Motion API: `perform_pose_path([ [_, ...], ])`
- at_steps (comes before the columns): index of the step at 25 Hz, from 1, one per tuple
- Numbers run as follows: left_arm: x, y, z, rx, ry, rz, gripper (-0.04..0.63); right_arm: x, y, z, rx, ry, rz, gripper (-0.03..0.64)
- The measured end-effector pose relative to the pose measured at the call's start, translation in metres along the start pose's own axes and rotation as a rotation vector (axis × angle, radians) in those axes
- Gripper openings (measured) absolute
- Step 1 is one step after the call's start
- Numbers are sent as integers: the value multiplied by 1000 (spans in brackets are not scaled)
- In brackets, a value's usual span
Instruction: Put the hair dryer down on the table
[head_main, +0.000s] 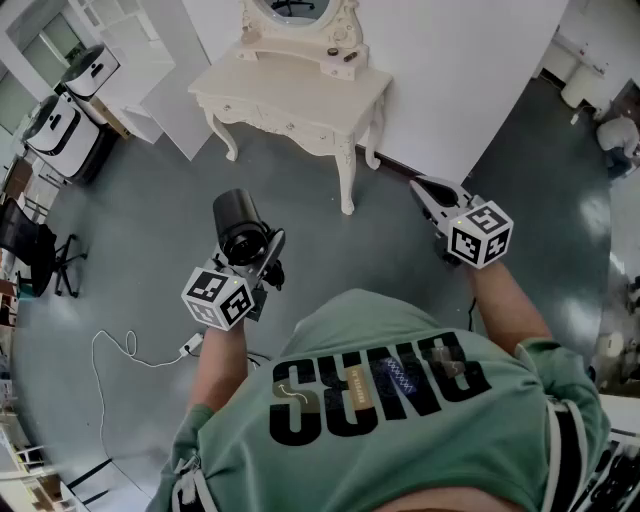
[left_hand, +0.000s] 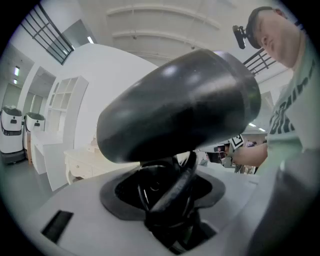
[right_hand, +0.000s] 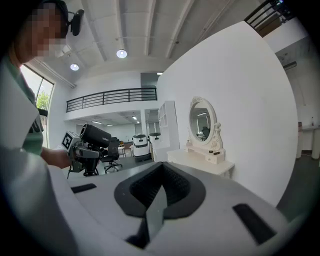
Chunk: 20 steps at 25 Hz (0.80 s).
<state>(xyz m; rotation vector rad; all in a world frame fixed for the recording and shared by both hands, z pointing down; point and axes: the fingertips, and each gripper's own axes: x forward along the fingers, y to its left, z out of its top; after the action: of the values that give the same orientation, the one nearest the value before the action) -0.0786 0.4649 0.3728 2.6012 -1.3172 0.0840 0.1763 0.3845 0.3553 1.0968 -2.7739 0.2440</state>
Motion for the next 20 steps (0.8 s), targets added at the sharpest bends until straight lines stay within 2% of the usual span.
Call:
perform_pose_path([
  [13, 7, -20, 4, 3, 4, 9, 238, -14, -9, 6, 4, 0, 1, -6],
  [20, 28, -47, 5, 4, -1, 25, 238, -38, -29, 1, 1, 10, 42, -6],
])
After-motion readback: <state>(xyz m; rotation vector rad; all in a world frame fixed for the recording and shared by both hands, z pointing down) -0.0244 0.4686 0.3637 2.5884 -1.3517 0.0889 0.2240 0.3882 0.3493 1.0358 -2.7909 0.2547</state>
